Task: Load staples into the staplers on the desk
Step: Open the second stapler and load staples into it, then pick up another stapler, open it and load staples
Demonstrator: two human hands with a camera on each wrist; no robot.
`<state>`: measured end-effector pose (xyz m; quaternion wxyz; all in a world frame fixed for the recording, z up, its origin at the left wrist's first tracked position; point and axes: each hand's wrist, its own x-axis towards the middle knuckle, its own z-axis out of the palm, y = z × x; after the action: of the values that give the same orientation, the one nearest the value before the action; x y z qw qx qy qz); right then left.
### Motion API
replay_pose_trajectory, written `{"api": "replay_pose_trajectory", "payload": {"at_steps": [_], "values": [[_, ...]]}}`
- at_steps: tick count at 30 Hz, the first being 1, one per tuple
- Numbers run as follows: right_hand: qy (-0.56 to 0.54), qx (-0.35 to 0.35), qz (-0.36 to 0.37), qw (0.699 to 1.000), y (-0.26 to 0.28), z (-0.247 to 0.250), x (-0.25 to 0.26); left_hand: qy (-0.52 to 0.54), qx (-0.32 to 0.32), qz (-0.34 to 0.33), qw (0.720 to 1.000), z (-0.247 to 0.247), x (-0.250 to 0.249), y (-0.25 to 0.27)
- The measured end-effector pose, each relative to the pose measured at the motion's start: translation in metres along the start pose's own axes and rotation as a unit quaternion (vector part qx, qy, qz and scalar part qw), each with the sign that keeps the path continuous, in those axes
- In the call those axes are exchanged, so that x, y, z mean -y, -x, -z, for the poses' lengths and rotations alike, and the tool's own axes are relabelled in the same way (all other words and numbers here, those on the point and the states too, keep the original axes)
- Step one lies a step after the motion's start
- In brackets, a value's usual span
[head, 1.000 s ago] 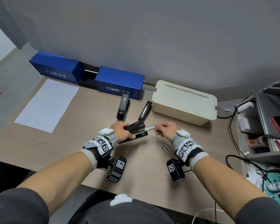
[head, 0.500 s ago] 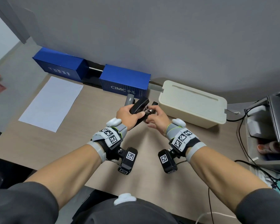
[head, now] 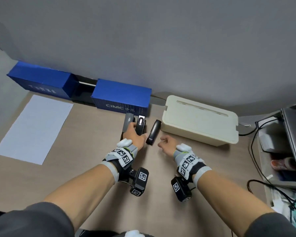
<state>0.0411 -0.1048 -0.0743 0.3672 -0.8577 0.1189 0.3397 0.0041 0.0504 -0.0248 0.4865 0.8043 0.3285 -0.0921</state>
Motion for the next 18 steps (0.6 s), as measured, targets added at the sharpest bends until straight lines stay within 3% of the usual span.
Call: {"api": "replay_pose_trajectory", "payload": {"at_steps": [10,18], "values": [[0.07,-0.027,0.063,0.995,-0.018,-0.013,0.009,-0.045,0.03,0.025,0.998,-0.026,0.004,-0.031],[0.064,-0.048,0.06,0.995,-0.03,-0.035,0.022,0.044,0.027,-0.017,0.999,0.003,0.015,-0.041]]}}
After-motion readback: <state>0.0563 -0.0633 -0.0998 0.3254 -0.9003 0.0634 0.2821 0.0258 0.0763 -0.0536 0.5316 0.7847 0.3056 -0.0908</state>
